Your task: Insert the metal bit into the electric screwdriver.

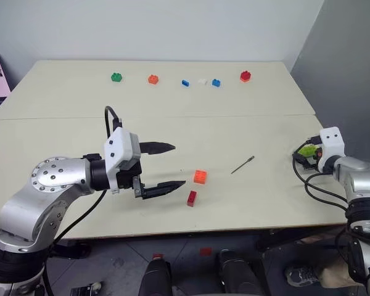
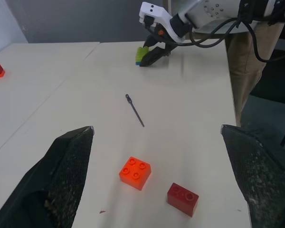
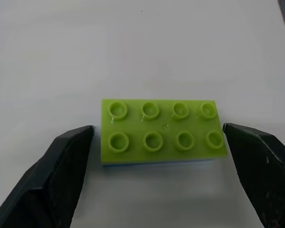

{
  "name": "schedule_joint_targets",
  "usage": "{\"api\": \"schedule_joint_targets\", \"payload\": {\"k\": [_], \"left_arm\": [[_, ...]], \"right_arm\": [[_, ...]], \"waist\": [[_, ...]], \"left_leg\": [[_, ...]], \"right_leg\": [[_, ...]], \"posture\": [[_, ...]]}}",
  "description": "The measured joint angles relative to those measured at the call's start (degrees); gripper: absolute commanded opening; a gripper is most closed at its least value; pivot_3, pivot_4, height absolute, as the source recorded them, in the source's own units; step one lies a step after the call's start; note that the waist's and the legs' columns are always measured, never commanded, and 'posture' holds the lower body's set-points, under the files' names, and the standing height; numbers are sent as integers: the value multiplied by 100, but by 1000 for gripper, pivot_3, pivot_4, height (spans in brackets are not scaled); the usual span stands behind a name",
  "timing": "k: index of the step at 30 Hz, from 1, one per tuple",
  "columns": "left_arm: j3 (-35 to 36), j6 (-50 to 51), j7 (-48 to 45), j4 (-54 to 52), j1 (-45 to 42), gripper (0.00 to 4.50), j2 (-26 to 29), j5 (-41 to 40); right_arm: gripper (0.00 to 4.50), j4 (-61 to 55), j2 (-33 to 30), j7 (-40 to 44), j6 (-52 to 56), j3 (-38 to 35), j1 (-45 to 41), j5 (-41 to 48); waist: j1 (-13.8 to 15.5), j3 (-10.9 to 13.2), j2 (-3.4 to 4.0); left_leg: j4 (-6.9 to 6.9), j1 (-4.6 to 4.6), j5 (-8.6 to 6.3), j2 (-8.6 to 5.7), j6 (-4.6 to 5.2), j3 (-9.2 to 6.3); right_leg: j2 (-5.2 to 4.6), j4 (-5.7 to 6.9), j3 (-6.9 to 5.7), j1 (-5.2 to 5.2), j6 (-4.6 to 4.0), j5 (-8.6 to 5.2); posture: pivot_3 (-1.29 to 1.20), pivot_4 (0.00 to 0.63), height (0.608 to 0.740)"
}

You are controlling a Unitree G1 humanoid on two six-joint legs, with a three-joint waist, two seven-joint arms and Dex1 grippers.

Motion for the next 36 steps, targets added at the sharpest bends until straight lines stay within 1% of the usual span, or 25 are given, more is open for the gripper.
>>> {"api": "schedule_joint_targets", "payload": {"k": [9, 20, 25, 28, 31, 34, 36], "left_arm": [[0, -2, -24, 92, -9, 4500, 12, 7], [0, -5, -76, 96, 24, 4500, 114, 51], [11, 9, -70, 86, 129, 4500, 237, 60], [49, 8, -111, 85, 265, 4500, 405, 90], [274, 1, -182, 86, 504, 4500, 641, 103], [509, -90, -384, 103, 900, 4500, 941, 229], [595, -117, -482, 127, 1066, 4500, 1029, 289]], "right_arm": [[4448, -246, -18, 64, 55, -119, 53, 229], [4448, -1028, -77, 91, 342, -338, 420, 498], [4448, -1526, -281, 368, 301, -337, 670, 610], [4448, -2025, -523, 796, 235, -323, 940, 760], [4448, -2951, -779, 1655, 96, -155, 1387, 1117], [4448, -4023, -1113, 2601, 86, 293, 1712, 1547], [4448, -4479, -1241, 2979, 88, 601, 1692, 1684]], "waist": [[1, 0, 0], [2, 0, 1], [3, 3, 4], [4, 3, 5], [1, 4, 7], [-15, 7, 12], [-2, 8, 12]], "left_leg": [[-2, -1, 0, 0, 0, -1], [-2, -1, 0, 0, 0, -2], [-2, -1, 0, 0, 0, -1], [-4, -1, 0, 1, 0, -2], [-6, -1, -1, 2, 0, -1], [-7, 1, -1, 4, 0, 0], [-3, 0, -1, 4, 0, -1]], "right_leg": [[1, -2, 0, 0, 1, 0], [1, -2, 0, -1, 0, 0], [1, -2, 0, -1, 0, -1], [1, -3, 0, -3, -1, -1], [1, -3, 0, -6, -2, -3], [1, -2, 1, -9, -3, -3], [0, -2, -1, -10, -3, -3]], "posture": [[0, 150, 740], [0, 150, 740], [0, 150, 740], [0, 150, 740], [0, 150, 740], [0, 150, 740], [0, 150, 740]]}}
